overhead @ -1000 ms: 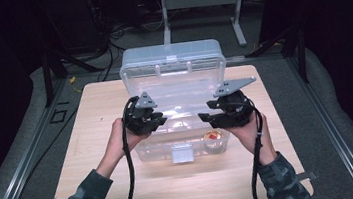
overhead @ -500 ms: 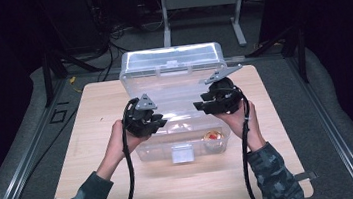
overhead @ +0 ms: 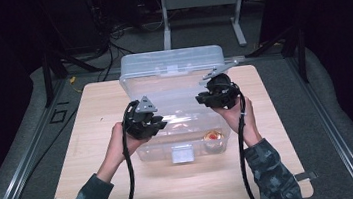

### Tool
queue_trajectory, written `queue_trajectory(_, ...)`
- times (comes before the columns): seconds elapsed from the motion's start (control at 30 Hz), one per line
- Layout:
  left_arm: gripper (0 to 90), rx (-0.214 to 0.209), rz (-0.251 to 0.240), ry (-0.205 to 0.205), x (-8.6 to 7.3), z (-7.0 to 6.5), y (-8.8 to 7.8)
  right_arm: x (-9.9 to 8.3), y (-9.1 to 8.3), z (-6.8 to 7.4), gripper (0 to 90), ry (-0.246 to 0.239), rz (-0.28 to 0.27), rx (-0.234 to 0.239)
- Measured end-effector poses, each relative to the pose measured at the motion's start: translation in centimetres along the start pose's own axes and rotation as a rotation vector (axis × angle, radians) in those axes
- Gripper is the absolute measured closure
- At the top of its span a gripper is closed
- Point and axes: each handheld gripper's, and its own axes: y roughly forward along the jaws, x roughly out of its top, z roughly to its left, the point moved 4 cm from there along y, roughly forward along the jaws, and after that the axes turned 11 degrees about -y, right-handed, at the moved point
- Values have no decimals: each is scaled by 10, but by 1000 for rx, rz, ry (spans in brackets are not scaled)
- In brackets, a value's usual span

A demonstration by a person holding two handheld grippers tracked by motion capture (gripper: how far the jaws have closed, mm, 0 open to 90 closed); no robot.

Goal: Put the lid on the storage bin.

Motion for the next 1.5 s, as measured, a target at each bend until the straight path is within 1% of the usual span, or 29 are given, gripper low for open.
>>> queue_trajectory(0.07, 737, 4, -5, -2, -1, -1, 0, 0, 0, 0, 803, -1, -3, 0)
queue_trajectory(0.17, 731, 6, 0, 0, -2, -2, 0, 2, 1, 0, 822, -6, -3, -2)
queue_trajectory(0.2, 728, 6, 4, 1, -2, -2, 0, 3, 2, 0, 836, -9, -1, -14)
queue_trajectory(0.27, 725, 4, 9, -3, -2, -2, 0, 5, 3, 0, 844, -28, 7, -18)
queue_trajectory(0.47, 719, -7, 36, -11, -7, -5, 0, 6, 4, 1, 848, -18, -3, -18)
queue_trajectory(0.5, 718, -11, 36, -13, -7, -5, 1, 6, 4, 1, 853, -16, -3, -19)
queue_trajectory(0.6, 715, -3, 28, -20, -9, -6, -1, 4, 5, 1, 857, -7, -1, -21)
queue_trajectory(0.73, 692, 20, 11, -24, -11, -6, -4, 2, 6, 4, 857, -3, -8, -20)
queue_trajectory(0.77, 667, 21, 14, -28, -12, -6, -5, 2, 6, 4, 857, 0, -7, -16)
queue_trajectory(0.83, 586, 19, 20, -38, -14, -6, -8, 1, 6, 5, 857, 3, -10, -17)
queue_trajectory(0.9, 473, 0, 31, -43, -17, -5, -12, 0, 5, 6, 857, 7, -15, -16)
queue_trajectory(0.97, 398, -9, 27, -46, -19, -3, -18, -2, 5, 7, 857, 11, -14, -13)
queue_trajectory(1.0, 366, -14, 21, -48, -20, -3, -21, -3, 5, 7, 857, 5, -15, -13)
queue_trajectory(1.03, 349, -13, 19, -50, -21, -2, -25, -3, 5, 7, 857, 5, -19, -7)
queue_trajectory(1.2, 279, -1, 17, -60, -29, 3, -42, -6, 3, 9, 857, 11, -20, -11)
queue_trajectory(1.23, 264, -1, 14, -64, -31, 4, -45, -7, 3, 9, 857, 6, -19, -12)
queue_trajectory(1.3, 232, 8, -1, -69, -35, 7, -53, -8, 3, 10, 857, 14, -20, -10)
queue_trajectory(1.33, 215, 10, -11, -79, -37, 9, -56, -9, 3, 10, 857, 14, -21, -10)
queue_trajectory(1.43, 173, 35, -20, -104, -45, 16, -66, -12, 3, 11, 857, 20, -19, -14)
queue_trajectory(1.5, 162, 46, -30, -122, -51, 22, -72, -13, 3, 11, 857, 23, -21, -12)
